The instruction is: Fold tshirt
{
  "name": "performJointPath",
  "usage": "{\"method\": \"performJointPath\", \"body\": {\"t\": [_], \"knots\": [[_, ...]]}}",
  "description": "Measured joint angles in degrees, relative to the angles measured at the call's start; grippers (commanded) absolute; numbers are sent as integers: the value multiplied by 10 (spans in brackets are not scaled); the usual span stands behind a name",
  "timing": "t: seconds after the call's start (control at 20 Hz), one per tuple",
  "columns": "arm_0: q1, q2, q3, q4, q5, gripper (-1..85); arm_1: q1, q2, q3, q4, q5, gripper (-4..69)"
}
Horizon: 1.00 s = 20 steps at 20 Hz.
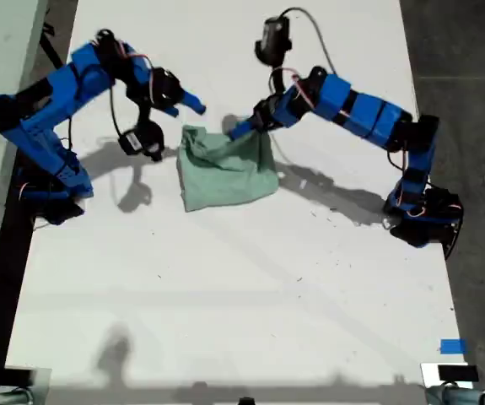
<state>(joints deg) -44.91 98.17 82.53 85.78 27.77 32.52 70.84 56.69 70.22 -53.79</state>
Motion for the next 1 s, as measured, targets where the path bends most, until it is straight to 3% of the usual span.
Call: {"method": "performJointPath", "body": {"t": [0.15, 0.3, 0.45, 0.6, 0.7, 0.8, 0.9, 1.0], "knots": [[-149, 178, 76, 0, 69, 275, 111, 134, 95, 31, -29, 281], [-148, 355, 189, -32, 71, 244, 147, 275, 221, 54, -34, 258], [-45, 548, 370, -116, 11, 195, 114, 414, 395, 43, -9, 233], [91, 733, 571, -190, -88, 167, 29, 550, 577, 6, 56, 219], [174, 805, 696, -241, -157, 83, -36, 635, 688, -18, 106, 203], [251, 925, 813, -275, -203, 10, -83, 732, 801, -34, 157, 90], [290, 1019, 903, -272, -242, 5, -113, 853, 915, -44, 223, 1], [316, 1021, 963, -298, -265, 11, -156, 970, 1020, -47, 283, -10]]}}
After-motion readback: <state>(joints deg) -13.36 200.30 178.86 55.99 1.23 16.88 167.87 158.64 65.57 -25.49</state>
